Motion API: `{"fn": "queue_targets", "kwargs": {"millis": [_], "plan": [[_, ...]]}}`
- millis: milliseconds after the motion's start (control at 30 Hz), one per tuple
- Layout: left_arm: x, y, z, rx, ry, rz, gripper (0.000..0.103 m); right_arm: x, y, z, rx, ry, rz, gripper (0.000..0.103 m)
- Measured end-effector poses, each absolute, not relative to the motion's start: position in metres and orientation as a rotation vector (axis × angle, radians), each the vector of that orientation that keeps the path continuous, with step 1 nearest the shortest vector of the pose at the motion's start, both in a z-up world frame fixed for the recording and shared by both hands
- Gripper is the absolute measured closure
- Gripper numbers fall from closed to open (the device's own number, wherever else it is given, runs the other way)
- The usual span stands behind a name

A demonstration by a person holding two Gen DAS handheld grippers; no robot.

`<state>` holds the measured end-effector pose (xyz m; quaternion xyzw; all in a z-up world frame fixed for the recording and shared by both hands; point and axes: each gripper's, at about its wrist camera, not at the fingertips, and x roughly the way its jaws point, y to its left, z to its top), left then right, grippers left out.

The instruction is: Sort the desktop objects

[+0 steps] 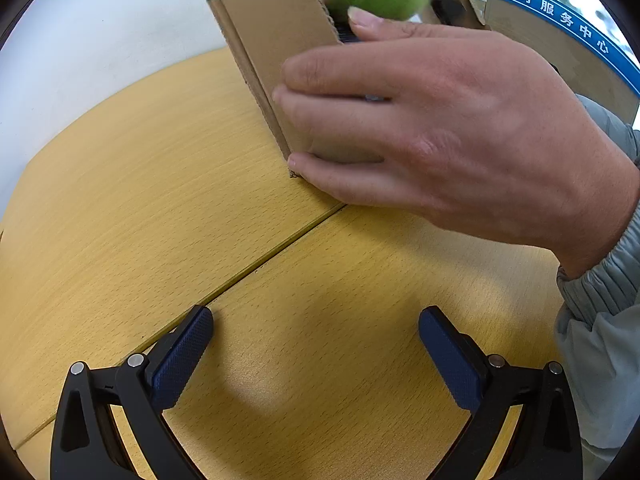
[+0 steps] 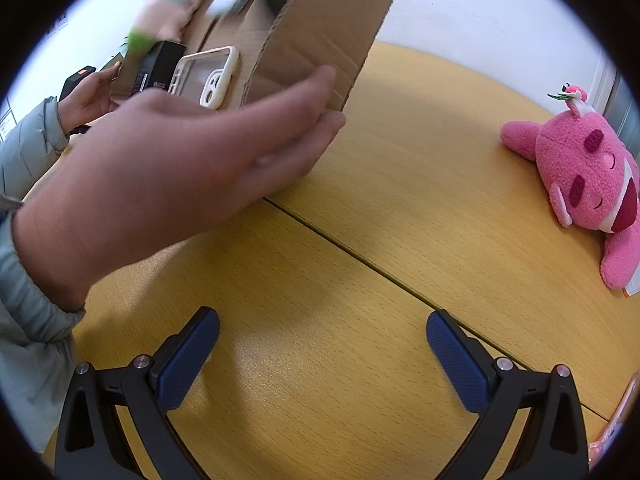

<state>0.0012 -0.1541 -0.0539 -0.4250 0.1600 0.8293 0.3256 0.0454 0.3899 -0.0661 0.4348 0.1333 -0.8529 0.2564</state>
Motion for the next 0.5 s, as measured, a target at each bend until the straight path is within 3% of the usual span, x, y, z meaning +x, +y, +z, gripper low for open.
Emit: {"fn": "queue_targets", "kwargs": {"millis": [500], "plan": [[0.007, -0.168, -0.054, -1.112, 0.420, 2.174, 0.000, 0.046, 0.390, -0.066, 1.180, 0.362, -2.315, 0.000]]}}
